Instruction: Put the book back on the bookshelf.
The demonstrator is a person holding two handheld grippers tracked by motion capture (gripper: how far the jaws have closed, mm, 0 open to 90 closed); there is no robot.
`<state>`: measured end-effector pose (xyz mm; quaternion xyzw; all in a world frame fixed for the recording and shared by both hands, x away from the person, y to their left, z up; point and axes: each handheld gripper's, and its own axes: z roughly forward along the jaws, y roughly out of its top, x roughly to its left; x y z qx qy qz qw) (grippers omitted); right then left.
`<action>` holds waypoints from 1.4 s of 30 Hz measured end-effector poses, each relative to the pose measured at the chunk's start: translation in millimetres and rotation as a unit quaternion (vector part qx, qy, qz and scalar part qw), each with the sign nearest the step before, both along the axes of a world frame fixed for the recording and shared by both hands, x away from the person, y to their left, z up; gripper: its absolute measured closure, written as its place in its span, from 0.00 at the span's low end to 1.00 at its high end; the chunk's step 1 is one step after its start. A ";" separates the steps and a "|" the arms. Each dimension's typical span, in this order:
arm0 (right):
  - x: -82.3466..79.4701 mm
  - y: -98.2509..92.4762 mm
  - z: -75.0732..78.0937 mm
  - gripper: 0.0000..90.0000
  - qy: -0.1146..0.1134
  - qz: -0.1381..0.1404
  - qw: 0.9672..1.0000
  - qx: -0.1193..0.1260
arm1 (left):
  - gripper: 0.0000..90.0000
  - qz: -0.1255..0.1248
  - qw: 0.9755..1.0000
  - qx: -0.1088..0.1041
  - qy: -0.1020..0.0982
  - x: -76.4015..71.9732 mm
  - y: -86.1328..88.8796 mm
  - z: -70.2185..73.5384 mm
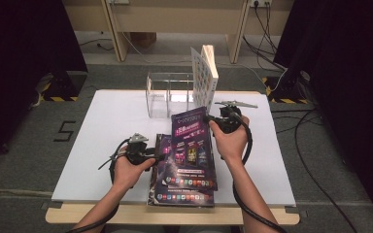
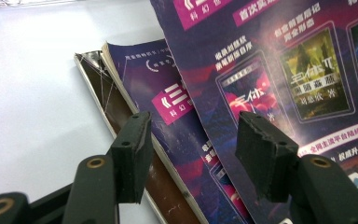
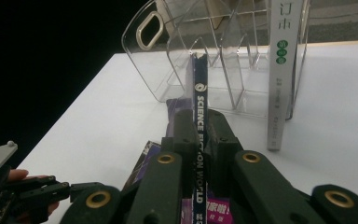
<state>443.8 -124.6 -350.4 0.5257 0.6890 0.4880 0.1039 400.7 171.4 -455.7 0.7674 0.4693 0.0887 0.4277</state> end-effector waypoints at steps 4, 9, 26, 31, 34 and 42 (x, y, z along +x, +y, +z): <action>-0.6 1.8 3.9 0.94 -0.009 -0.001 1.000 -0.002 | 0.50 -0.001 1.000 -0.003 0.001 -0.1 -1.0 0.2; -1.1 4.2 8.2 0.94 -0.021 -0.006 1.000 -0.003 | 0.50 -0.001 1.000 -0.001 -0.002 0.4 -1.0 1.7; 0.5 11.2 19.3 0.94 -0.048 -0.017 0.999 -0.007 | 0.50 0.001 1.000 -0.005 -0.011 1.5 -1.9 7.9; 1.3 12.3 19.5 0.94 -0.052 -0.019 0.998 -0.006 | 0.49 0.003 1.000 -0.008 -0.014 2.0 -2.2 9.3; 1.8 13.2 20.4 0.94 -0.058 -0.023 0.998 -0.008 | 0.49 0.003 1.000 -0.010 -0.014 1.9 -3.0 9.8; 2.2 15.8 28.7 0.94 -0.073 -0.029 0.997 -0.005 | 0.49 0.002 1.000 -0.011 -0.017 1.8 -3.8 10.7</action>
